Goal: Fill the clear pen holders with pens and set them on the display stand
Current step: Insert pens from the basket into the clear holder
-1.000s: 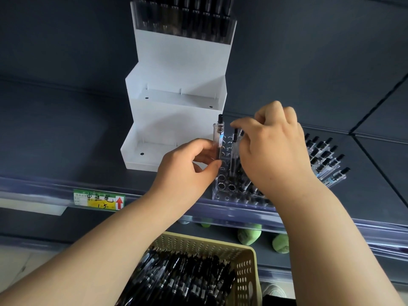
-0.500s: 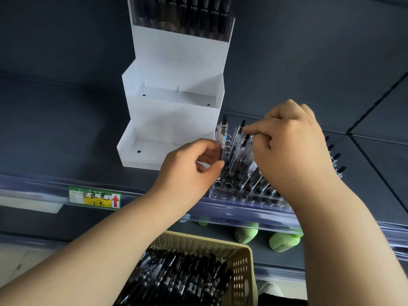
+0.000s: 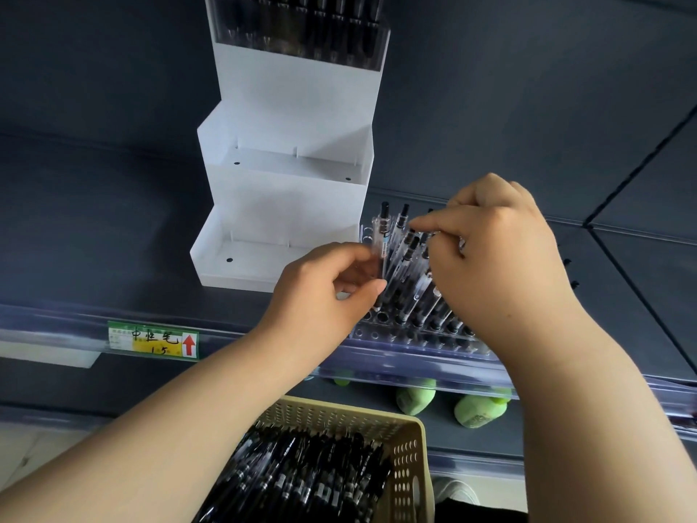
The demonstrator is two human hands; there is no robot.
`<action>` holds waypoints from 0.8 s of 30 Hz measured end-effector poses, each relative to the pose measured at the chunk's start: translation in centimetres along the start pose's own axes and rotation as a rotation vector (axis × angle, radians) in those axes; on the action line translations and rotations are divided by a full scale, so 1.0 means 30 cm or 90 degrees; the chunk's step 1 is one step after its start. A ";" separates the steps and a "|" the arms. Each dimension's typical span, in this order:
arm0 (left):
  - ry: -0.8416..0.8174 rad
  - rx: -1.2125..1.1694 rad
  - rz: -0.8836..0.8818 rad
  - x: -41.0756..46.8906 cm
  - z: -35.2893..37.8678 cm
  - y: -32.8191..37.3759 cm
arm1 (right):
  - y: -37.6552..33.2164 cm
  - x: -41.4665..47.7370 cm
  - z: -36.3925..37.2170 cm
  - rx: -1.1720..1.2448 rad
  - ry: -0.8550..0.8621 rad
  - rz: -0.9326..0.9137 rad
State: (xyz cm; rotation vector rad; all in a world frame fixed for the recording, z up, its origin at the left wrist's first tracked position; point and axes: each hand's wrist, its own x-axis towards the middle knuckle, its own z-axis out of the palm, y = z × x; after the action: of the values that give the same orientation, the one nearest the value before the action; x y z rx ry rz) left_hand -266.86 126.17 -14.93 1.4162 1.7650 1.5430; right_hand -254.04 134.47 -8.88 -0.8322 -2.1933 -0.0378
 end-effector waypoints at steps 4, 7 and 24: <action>-0.018 0.000 -0.006 -0.007 0.008 0.011 | 0.011 0.000 -0.005 0.006 -0.010 0.019; -0.033 0.028 -0.010 -0.010 0.023 0.010 | 0.012 -0.004 0.000 0.014 -0.025 0.028; -0.037 0.070 -0.024 -0.012 0.048 -0.014 | 0.026 -0.003 -0.009 0.024 -0.058 0.052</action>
State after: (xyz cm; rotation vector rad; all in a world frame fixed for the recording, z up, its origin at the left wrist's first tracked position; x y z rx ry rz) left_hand -265.71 126.63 -15.87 1.4547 1.8562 1.3898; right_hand -253.36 134.96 -8.93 -0.9178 -2.2356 0.0830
